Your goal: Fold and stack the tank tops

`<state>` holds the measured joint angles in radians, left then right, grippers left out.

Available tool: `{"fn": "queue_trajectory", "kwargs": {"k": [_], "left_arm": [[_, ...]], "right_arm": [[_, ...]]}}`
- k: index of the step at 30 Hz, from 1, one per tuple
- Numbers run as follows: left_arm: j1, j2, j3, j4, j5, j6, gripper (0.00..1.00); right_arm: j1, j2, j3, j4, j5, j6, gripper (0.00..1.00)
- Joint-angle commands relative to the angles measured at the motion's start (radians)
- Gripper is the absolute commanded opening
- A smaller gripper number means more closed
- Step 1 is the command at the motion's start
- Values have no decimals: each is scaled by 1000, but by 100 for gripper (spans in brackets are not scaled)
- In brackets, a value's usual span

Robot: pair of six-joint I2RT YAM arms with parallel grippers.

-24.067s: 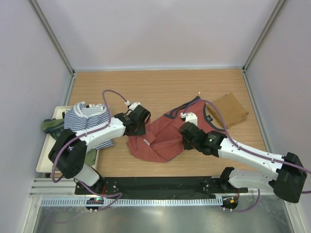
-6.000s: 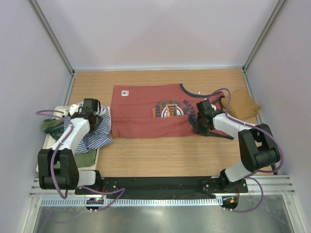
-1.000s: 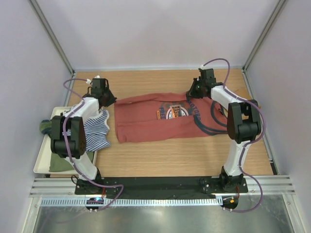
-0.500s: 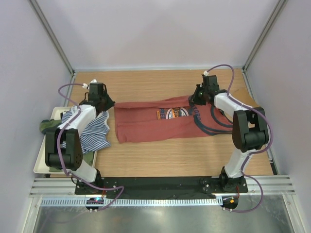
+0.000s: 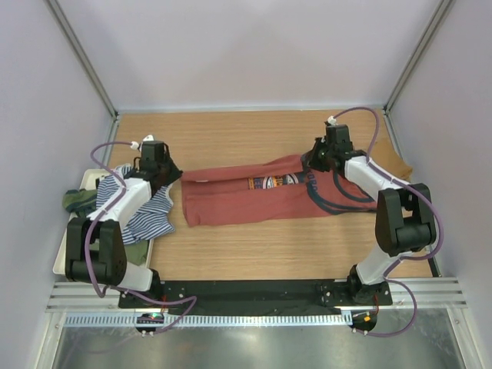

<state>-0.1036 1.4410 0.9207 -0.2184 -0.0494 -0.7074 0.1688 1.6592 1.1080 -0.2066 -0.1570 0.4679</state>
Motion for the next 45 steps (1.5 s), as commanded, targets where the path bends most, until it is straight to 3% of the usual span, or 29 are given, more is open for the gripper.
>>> {"fn": "queue_trajectory", "kwargs": {"k": [1,7,9,10,11,13,14,16,18,22,27,30,37,40,45], "left_arm": [[-16,-54,-40,33,-10,-12,0],[-28,-106,-141,34,-12,-50,0],[-30,-114,-170,43,-1,-70,0],[-30,-122,-196,50,-3,-82,0],[-30,-128,-209,51,-15,-87,2],[-31,-168,-245,68,-21,-90,12],[-33,-189,-258,73,-26,-92,26],[-33,-255,-296,92,-29,-87,44],[-39,-300,-318,96,-44,-78,55],[-41,-355,-309,76,-53,-66,59],[-41,-256,-199,53,-4,-55,64],[-45,-144,-117,7,26,-46,66],[-76,39,-23,-19,40,-24,62],[-103,74,-3,-41,46,-6,49],[-131,6,-95,-39,39,2,13]], "right_arm": [[0,-62,-42,33,57,18,1],[1,-110,-214,139,80,95,3],[1,-118,-261,170,88,113,12],[0,-124,-275,177,91,121,29],[1,-133,-302,187,96,124,33],[1,-177,-339,200,106,132,40],[1,-214,-352,234,125,132,43],[1,-249,-369,239,145,121,49],[1,-277,-382,245,152,117,50],[15,-296,-361,251,152,98,50],[73,-199,-237,159,157,60,53],[130,-101,-116,64,238,37,53],[195,25,-25,19,298,32,42],[210,65,1,-19,287,8,36],[230,28,-59,-37,254,-26,26]]}}
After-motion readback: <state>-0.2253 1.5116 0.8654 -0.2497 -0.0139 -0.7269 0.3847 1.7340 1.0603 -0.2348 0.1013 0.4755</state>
